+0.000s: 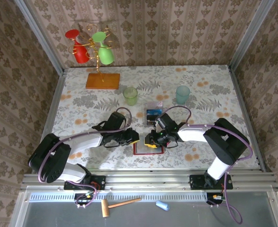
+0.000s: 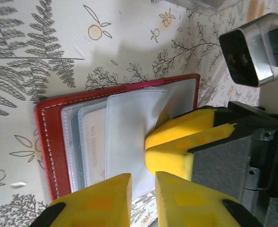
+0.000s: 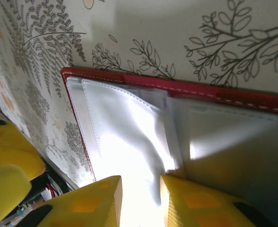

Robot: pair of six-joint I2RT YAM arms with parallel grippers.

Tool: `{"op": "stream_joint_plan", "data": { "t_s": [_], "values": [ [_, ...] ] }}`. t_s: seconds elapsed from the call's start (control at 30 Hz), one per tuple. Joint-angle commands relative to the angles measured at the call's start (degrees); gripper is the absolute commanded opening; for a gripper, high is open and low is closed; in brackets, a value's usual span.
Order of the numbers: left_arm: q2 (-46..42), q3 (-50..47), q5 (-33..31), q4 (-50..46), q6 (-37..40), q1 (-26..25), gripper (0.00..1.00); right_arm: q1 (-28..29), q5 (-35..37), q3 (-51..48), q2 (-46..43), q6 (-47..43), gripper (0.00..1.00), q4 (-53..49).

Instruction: Take the credit cards out of the card holder

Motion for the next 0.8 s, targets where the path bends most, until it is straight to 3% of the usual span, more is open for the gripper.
{"op": "stream_joint_plan", "data": {
  "t_s": [0.0, 0.43, 0.77],
  "values": [
    [2.6, 0.7, 0.1, 1.3, -1.5, -0.9, 0.24, -0.6, -0.1, -2.4, 0.6, 1.4, 0.28, 1.6],
    [7.0, -0.1, 0.1, 3.9, -1.9, -1.1, 0.32, -2.2, -3.1, -5.8, 2.9, 4.0, 0.28, 8.5],
    [6.0, -0.1, 1.1, 5.4, -2.9, -1.2, 0.27, -2.5, -3.6, -6.3, 2.8, 4.6, 0.27, 9.4]
  ]
}}
